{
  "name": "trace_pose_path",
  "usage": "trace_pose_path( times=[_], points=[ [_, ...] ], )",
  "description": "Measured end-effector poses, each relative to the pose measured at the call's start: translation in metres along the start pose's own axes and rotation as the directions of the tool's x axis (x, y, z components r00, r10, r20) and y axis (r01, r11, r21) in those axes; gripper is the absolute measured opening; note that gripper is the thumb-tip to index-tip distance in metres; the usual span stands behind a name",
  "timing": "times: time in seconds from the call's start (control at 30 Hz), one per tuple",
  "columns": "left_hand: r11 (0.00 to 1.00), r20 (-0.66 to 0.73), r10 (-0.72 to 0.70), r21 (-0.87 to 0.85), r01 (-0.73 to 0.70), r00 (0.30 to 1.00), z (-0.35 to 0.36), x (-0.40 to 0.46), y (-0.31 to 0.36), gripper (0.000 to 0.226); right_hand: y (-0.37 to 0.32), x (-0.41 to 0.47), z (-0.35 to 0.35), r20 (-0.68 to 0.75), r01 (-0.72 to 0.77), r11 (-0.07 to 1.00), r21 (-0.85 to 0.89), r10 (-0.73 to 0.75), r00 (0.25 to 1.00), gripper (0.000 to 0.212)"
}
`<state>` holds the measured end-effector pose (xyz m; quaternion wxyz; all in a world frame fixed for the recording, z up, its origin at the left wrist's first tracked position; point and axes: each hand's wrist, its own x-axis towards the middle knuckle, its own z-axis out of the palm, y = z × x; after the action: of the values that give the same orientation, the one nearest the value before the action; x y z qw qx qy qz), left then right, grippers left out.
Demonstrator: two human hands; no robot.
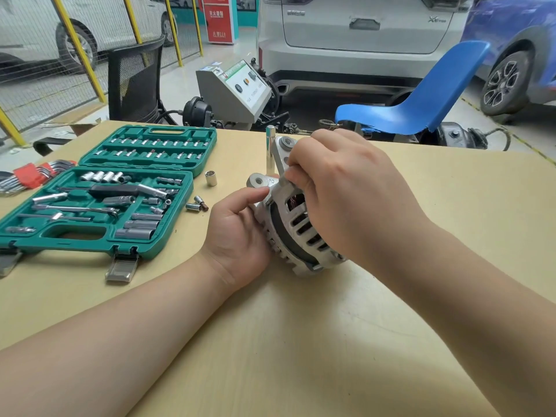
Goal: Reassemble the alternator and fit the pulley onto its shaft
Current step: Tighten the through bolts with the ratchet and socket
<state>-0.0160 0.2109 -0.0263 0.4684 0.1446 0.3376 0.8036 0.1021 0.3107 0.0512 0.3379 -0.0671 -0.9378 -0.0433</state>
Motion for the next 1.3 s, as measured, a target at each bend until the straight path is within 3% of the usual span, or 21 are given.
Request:
trace_pose_path(
  times=[0.13, 0.27, 0.4, 0.63, 0.83, 0.97, 1.1, 1.3],
  points=[
    [1.0, 0.007, 0.0, -0.005, 0.0, 1.0, -0.001, 0.0, 0.0, 0.037, -0.003, 0.001, 0.003, -0.074, -0.011, 1.0, 0.011, 0.011, 0.997, 0.024],
    [1.0, 0.008, 0.002, -0.005, -0.002, 1.0, -0.001, 0.001, -0.001, 0.036, 0.002, 0.0, 0.003, -0.047, -0.046, 0.998, 0.043, 0.048, 0.998, 0.031],
    [1.0, 0.005, 0.003, -0.006, -0.003, 1.0, -0.001, 0.001, -0.001, 0.039, 0.007, -0.002, 0.0, -0.057, -0.077, 0.986, 0.147, 0.087, 0.995, 0.025],
    [1.0, 0.011, 0.02, 0.003, -0.02, 1.0, 0.001, 0.001, 0.0, 0.037, 0.022, 0.001, -0.01, 0.054, 0.047, 0.983, 0.177, -0.057, 0.997, 0.017],
    [1.0, 0.024, 0.021, 0.004, -0.021, 1.0, 0.001, 0.0, 0.0, 0.036, 0.016, 0.004, -0.009, 0.125, 0.109, 0.993, 0.048, -0.115, 0.986, 0.019],
    [1.0, 0.02, 0.025, 0.007, -0.026, 0.999, -0.001, 0.0, 0.0, 0.036, 0.007, 0.005, -0.011, 0.133, 0.104, 0.995, 0.007, -0.104, 0.986, 0.006],
    [0.998, 0.028, 0.044, 0.038, -0.045, 0.999, -0.002, 0.002, -0.002, 0.031, -0.001, 0.006, -0.01, 0.153, 0.049, 0.998, -0.039, -0.042, 0.987, 0.025],
    [0.997, 0.035, 0.052, 0.055, -0.054, 0.998, -0.002, 0.002, -0.002, 0.029, -0.01, 0.006, -0.013, 0.158, 0.023, 0.997, -0.067, -0.012, 0.987, 0.022]
  ],
)
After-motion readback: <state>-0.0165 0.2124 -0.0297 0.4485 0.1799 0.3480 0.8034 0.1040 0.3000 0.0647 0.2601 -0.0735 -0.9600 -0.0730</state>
